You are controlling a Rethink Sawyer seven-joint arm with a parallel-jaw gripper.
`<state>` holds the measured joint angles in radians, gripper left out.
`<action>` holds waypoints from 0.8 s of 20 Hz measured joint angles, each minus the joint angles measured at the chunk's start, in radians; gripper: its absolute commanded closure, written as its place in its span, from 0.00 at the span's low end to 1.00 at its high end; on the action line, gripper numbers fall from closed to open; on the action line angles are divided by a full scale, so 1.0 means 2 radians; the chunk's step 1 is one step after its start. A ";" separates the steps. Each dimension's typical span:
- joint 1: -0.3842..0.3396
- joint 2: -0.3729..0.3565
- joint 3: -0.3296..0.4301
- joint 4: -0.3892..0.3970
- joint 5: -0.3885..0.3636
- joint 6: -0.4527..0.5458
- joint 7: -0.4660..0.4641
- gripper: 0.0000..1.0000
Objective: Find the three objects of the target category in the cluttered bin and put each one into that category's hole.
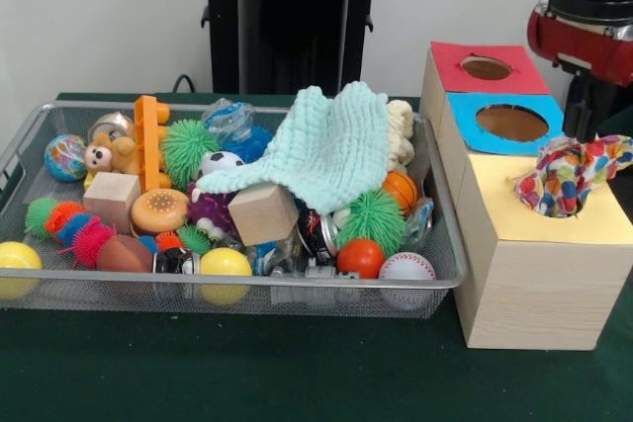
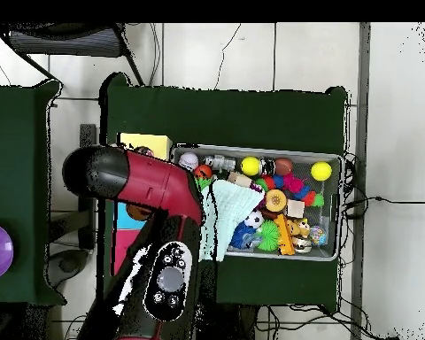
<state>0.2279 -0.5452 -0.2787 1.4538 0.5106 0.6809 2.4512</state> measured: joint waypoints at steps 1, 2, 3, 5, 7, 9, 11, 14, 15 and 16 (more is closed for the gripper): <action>0.000 -0.002 0.001 0.005 0.002 0.000 0.000 1.00; 0.000 -0.005 0.002 0.011 0.005 0.000 0.000 1.00; 0.000 -0.006 0.003 0.015 0.007 0.000 0.000 1.00; 0.000 -0.009 0.006 0.025 0.010 0.000 0.000 1.00; 0.000 -0.009 0.010 0.034 0.014 0.000 0.000 1.00; 0.000 -0.009 0.017 0.045 0.021 0.000 0.000 1.00; 0.000 -0.009 0.026 0.057 0.031 0.000 0.000 1.00; 0.000 -0.009 0.040 0.074 0.046 0.000 0.000 1.00; 0.000 -0.009 0.043 0.076 0.048 0.000 0.000 1.00; 0.000 -0.009 0.047 0.078 0.052 0.000 0.000 1.00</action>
<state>0.2275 -0.5624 -0.1853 1.6106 0.6137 0.6805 2.4512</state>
